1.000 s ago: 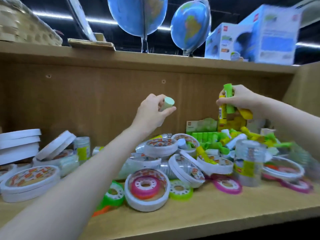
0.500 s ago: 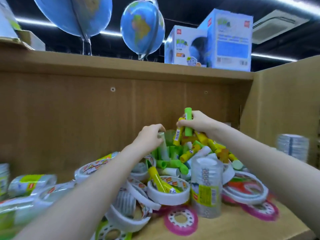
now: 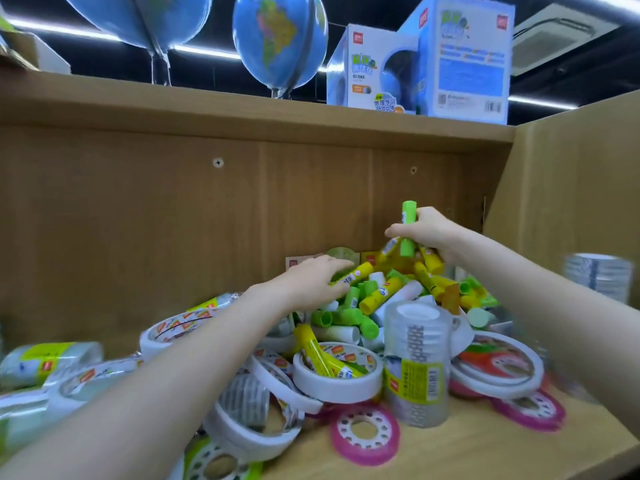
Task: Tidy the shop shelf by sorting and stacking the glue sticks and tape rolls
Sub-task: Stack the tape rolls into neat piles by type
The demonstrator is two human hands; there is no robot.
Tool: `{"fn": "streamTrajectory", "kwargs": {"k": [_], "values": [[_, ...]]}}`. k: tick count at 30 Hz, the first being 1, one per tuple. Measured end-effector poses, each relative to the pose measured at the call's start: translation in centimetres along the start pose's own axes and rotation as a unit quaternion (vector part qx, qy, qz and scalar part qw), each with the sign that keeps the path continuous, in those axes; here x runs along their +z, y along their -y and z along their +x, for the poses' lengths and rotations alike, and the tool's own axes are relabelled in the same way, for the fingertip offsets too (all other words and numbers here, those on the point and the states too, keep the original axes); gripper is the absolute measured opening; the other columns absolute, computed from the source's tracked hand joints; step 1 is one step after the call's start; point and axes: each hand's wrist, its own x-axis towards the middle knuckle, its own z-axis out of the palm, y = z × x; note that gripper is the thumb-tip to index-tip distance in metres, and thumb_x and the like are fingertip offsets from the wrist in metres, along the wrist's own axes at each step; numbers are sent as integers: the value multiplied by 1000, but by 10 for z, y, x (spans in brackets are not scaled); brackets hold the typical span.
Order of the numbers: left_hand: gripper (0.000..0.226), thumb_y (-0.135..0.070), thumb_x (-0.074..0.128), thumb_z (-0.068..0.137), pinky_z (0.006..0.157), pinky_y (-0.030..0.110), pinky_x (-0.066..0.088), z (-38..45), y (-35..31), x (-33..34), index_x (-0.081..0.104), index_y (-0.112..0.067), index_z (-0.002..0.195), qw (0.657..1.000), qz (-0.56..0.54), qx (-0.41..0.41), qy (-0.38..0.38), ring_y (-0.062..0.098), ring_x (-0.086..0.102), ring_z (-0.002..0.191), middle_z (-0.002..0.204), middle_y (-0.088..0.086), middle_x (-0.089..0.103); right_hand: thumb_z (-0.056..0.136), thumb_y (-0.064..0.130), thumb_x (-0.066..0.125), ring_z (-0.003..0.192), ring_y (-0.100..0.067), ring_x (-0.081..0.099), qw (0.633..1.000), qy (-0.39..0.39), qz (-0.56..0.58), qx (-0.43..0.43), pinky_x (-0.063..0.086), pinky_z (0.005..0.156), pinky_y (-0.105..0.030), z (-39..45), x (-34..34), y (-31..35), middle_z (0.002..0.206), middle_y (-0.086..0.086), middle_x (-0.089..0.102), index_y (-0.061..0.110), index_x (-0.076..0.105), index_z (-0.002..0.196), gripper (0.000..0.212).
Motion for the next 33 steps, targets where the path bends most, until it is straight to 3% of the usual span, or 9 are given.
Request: {"fn": "streamTrajectory", "kwargs": {"k": [2,4,8,14,19,24,28,31,33], "values": [[50,-35,42,96,107,43,32,3,-6,2,31,-26,144,1000,9,-1,24,26,33,135,149,4,34,80,20,70,44,-15,47,999,-42,-24,7,37,37,-18,6,-17,-6,71,-10,56,6,58,90,21],[53,-36,42,97,106,42,33,5,-12,5,26,-25,146,999,11,-4,34,26,33,135,150,5,33,79,25,69,71,-26,60,992,-84,-94,19,46,57,-28,12,-31,-17,92,-16,63,3,60,101,33],[53,-34,41,98,110,32,26,10,-18,7,26,-21,146,998,15,2,58,22,26,139,153,4,25,84,32,65,105,-36,56,966,-145,-209,47,43,77,-35,12,-38,-41,115,-19,58,-1,54,116,47],[51,-35,40,98,105,29,29,11,-18,3,26,-24,146,997,11,-5,73,23,31,136,152,4,29,92,44,50,139,-31,26,971,-3,-234,47,27,108,-37,7,-24,-50,153,-15,22,2,12,147,78],[51,-35,39,98,102,32,32,12,-19,6,26,-24,146,998,10,-15,60,26,35,133,148,7,35,100,37,35,136,-31,31,963,33,-262,59,30,108,-39,3,-31,-51,150,-14,30,4,31,143,55],[49,-36,40,98,103,35,35,12,-25,8,33,-19,143,1000,2,-11,18,26,39,131,143,9,40,98,18,40,125,-30,44,953,34,-300,43,38,101,-37,-3,-40,-58,139,-13,46,8,50,131,35],[45,-36,41,98,102,36,36,4,-30,3,39,-17,139,1000,1,-17,0,25,40,129,141,9,43,96,9,38,114,-29,50,949,11,-314,13,42,84,-27,-16,-46,-46,132,-13,52,10,58,121,33],[41,-31,42,97,100,31,35,-12,-31,-4,44,-16,135,999,-7,-13,-29,23,40,128,139,7,46,95,13,43,91,-24,52,967,14,-251,-35,42,61,-18,-33,-48,-25,124,-13,57,9,61,116,28],[37,-26,45,96,100,30,36,-28,-29,-9,49,-15,131,998,-24,-4,-56,22,43,125,134,6,50,95,18,49,98,-26,59,985,45,-155,-68,50,72,-26,-53,-46,-9,118,-13,60,10,63,111,23]]}}
